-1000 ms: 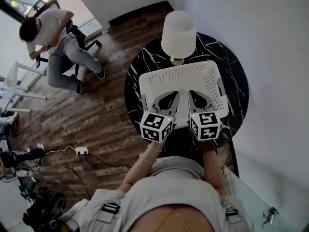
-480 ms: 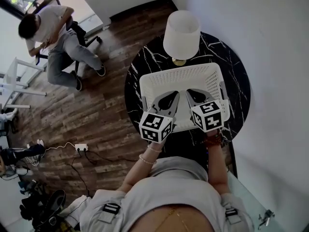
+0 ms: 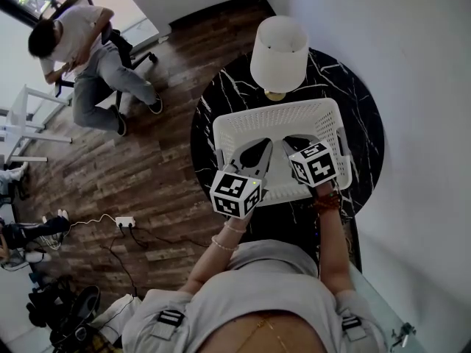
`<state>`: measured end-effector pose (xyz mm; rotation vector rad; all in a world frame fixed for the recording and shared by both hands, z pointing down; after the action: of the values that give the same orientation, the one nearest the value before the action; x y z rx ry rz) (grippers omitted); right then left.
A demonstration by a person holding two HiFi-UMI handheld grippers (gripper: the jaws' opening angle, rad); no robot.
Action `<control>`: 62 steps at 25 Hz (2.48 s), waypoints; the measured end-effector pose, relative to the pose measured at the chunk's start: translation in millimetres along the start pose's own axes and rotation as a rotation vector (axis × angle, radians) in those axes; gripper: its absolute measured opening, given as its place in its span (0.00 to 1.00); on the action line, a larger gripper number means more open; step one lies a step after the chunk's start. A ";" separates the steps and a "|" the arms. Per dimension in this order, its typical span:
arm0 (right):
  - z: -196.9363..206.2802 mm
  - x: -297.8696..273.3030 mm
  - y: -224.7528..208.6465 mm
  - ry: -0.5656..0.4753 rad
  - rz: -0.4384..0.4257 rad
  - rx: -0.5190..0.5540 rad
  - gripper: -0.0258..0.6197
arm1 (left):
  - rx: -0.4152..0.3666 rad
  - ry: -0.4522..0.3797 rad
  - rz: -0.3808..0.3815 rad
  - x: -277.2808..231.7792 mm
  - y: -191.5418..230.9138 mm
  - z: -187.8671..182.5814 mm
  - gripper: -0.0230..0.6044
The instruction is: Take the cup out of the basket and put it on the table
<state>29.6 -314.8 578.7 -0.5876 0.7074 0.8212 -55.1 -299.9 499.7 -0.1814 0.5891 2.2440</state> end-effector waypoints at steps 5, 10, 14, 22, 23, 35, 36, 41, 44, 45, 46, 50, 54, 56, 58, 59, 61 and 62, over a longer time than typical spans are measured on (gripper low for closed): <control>9.0 -12.6 -8.1 0.076 -0.019 0.002 0.07 | -0.002 0.000 -0.001 -2.8 -0.2 -1.7 0.05; 19.0 -23.9 -12.1 0.151 -0.031 0.029 0.14 | 0.000 0.011 0.001 -5.5 0.3 0.9 0.05; 23.7 -28.5 -15.0 0.191 -0.021 0.035 0.15 | -0.002 0.017 0.000 -6.1 0.3 2.1 0.05; 32.1 -43.2 -11.8 0.246 -0.033 0.058 0.15 | -0.003 0.023 -0.005 -6.6 2.2 2.4 0.05; 32.3 -44.9 -11.2 0.254 -0.032 0.065 0.15 | -0.003 0.023 -0.004 -6.8 2.1 2.5 0.05; 45.3 -60.0 -10.8 0.469 -0.001 0.147 0.15 | -0.008 0.020 -0.002 -7.3 0.6 1.3 0.05; 47.0 -62.5 -11.0 0.472 0.001 0.150 0.15 | -0.008 0.019 -0.002 -7.0 1.0 1.2 0.05; 59.2 -67.2 -14.1 0.491 0.034 0.168 0.12 | -0.012 0.016 -0.002 -5.0 0.9 1.1 0.05; 59.5 -65.7 -15.9 0.487 0.049 0.186 0.09 | -0.012 0.015 -0.003 -4.2 0.3 0.5 0.05; 59.4 -64.9 -15.6 0.486 0.047 0.187 0.09 | -0.012 0.015 -0.003 -3.8 0.0 0.2 0.05; 59.4 -64.2 -15.4 0.484 0.045 0.189 0.09 | -0.013 0.014 -0.002 -3.4 -0.3 -0.1 0.05; 60.4 -63.0 -15.9 0.470 0.042 0.188 0.09 | -0.014 0.016 -0.001 -2.2 -0.6 0.9 0.05; 61.6 -61.6 -17.0 0.459 0.038 0.172 0.09 | -0.018 0.014 -0.002 -0.7 -0.7 0.0 0.05; 62.3 -60.4 -17.8 0.460 0.040 0.171 0.09 | -0.020 0.011 -0.001 0.1 -1.6 -1.0 0.05; 63.0 -59.2 -18.3 0.463 0.043 0.180 0.09 | -0.019 0.010 0.000 1.1 -2.6 -1.5 0.05; 63.3 -58.7 -18.5 0.465 0.045 0.183 0.09 | -0.019 0.008 0.000 1.6 -3.2 -1.9 0.05; 63.9 -57.7 -19.1 0.468 0.047 0.184 0.09 | -0.021 0.005 0.001 2.5 -3.8 -2.7 0.05; 64.1 -57.2 -19.4 0.469 0.047 0.183 0.09 | -0.022 0.004 0.001 2.9 -4.0 -3.0 0.05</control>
<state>38.7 -305.8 665.8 -0.6044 1.2151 0.6564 -54.3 -297.1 494.7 -0.1969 0.5665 2.2522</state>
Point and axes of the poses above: the fingertips, and each gripper's own axes: x backward along the fingers, y to its left, z out of its underside, the point moved 3 cm from there along x, backward along the fingers
